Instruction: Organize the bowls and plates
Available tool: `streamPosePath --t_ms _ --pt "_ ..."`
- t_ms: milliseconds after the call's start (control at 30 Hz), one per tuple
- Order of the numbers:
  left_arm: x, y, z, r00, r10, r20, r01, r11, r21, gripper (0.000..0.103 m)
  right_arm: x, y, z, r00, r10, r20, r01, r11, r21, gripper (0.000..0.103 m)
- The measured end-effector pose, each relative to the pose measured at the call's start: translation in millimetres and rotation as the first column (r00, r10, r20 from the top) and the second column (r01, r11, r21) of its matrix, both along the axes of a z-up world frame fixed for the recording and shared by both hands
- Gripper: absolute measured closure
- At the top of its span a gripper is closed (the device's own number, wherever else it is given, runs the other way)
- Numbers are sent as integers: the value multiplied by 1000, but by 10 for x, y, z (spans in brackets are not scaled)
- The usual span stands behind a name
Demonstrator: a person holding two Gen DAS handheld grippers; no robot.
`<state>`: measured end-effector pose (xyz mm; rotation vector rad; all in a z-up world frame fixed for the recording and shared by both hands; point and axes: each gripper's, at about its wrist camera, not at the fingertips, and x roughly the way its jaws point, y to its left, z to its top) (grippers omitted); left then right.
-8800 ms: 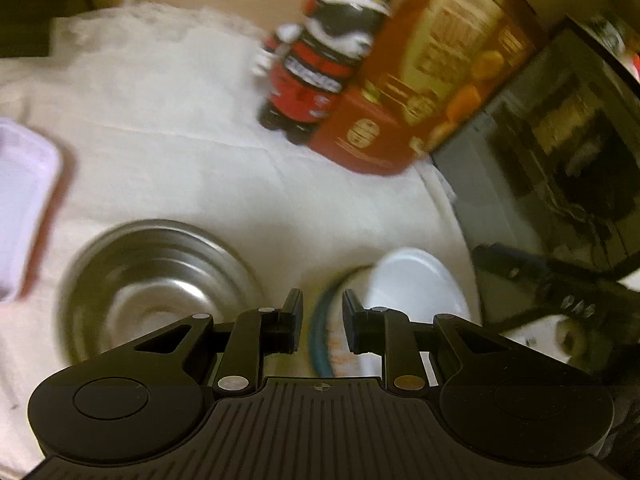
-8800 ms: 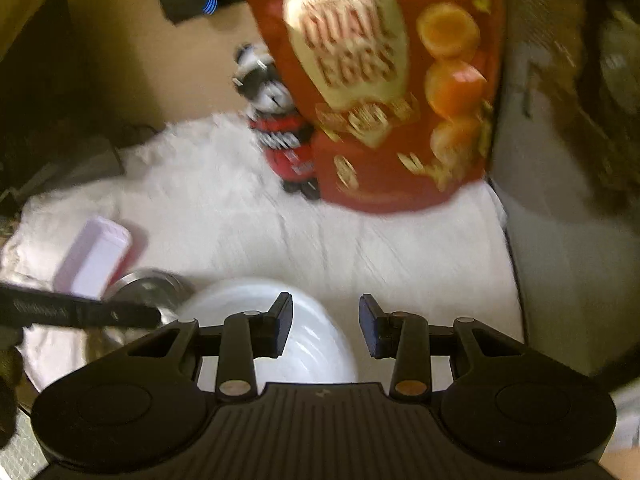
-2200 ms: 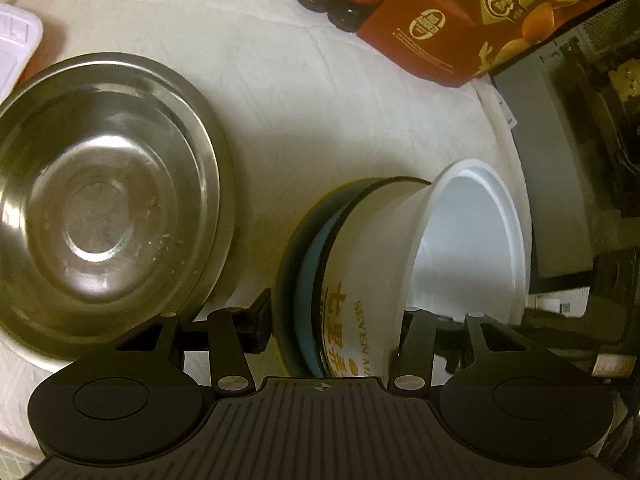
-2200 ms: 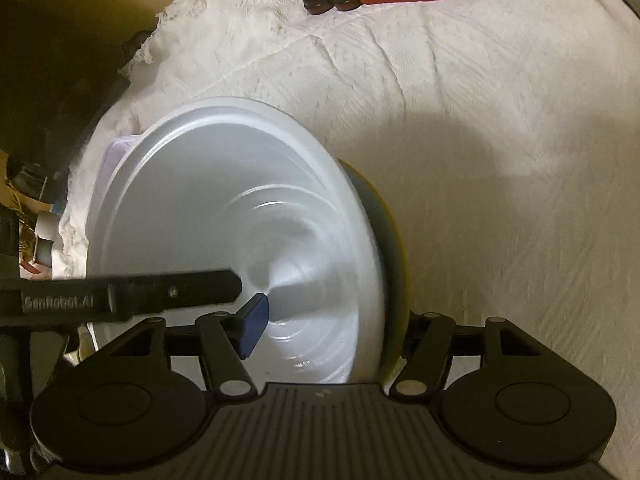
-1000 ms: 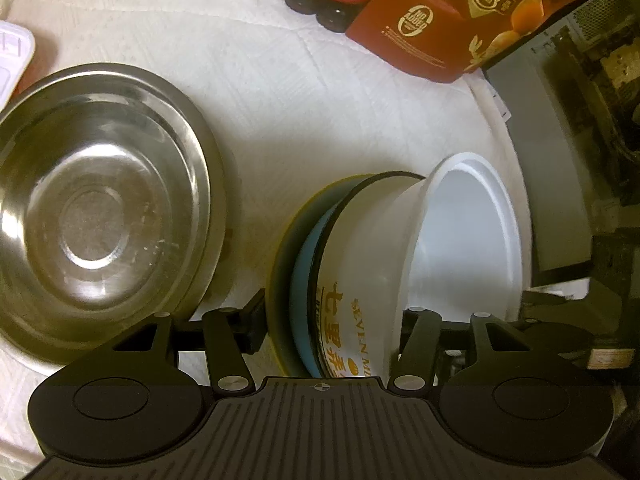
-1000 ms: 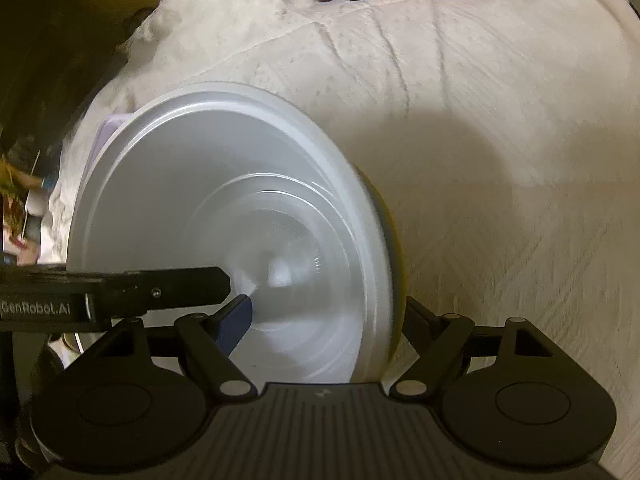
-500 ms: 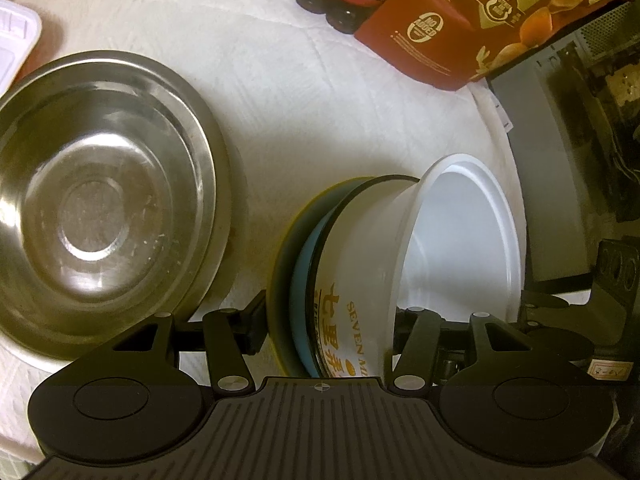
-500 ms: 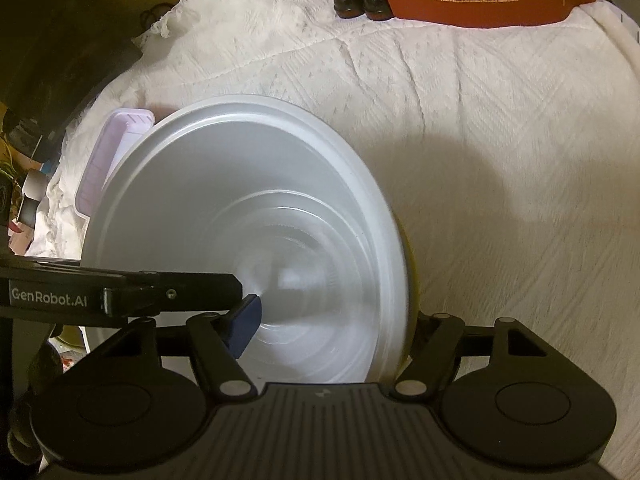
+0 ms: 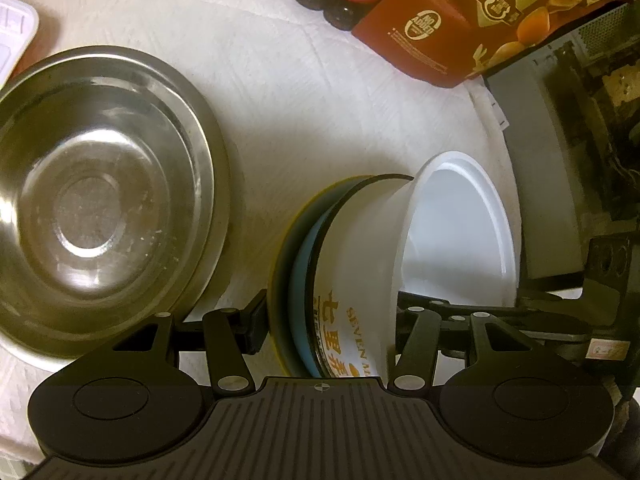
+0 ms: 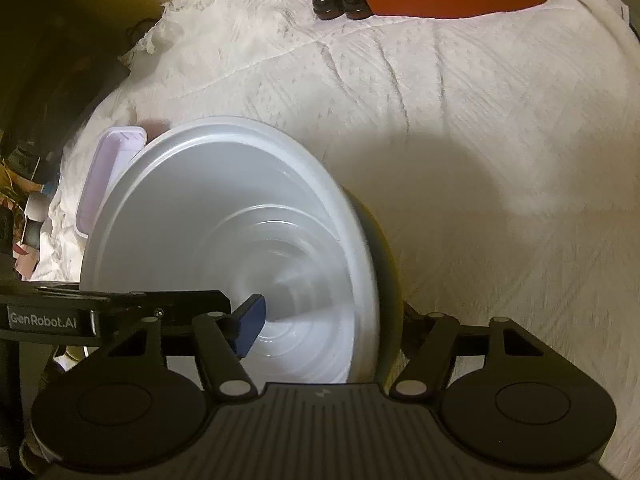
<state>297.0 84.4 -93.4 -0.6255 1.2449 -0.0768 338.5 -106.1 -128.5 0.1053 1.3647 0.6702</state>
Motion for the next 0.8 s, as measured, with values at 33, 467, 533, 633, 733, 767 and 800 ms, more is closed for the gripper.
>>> streamPosePath --t_ms 33,467,533,633,733,767,800 --pt "8 -10 -1 1000 0 -2 0 1000 3 45 2 -7 -5 1000 -6 -7 6 1000 5 38" --pt "52 -101 -6 999 -35 -11 36 998 59 43 -24 -19 5 998 -53 -39 54 998 26 40" --pt "57 -95 -10 999 -31 -12 31 998 53 43 -35 -6 14 998 -51 -35 52 998 17 40" --pt "58 -89 -4 999 -28 -17 29 998 47 43 -36 -5 29 998 -48 -39 49 999 15 40" --pt "49 -79 2 999 -32 -28 34 999 42 42 -35 -6 43 998 -41 -47 42 999 11 40" --pt "38 -78 -5 999 -33 -31 34 999 38 42 -40 -10 47 998 -37 -51 38 999 10 40" --pt "29 -72 -11 999 -35 -34 36 999 33 42 -50 -15 52 998 -34 -55 35 999 8 40"
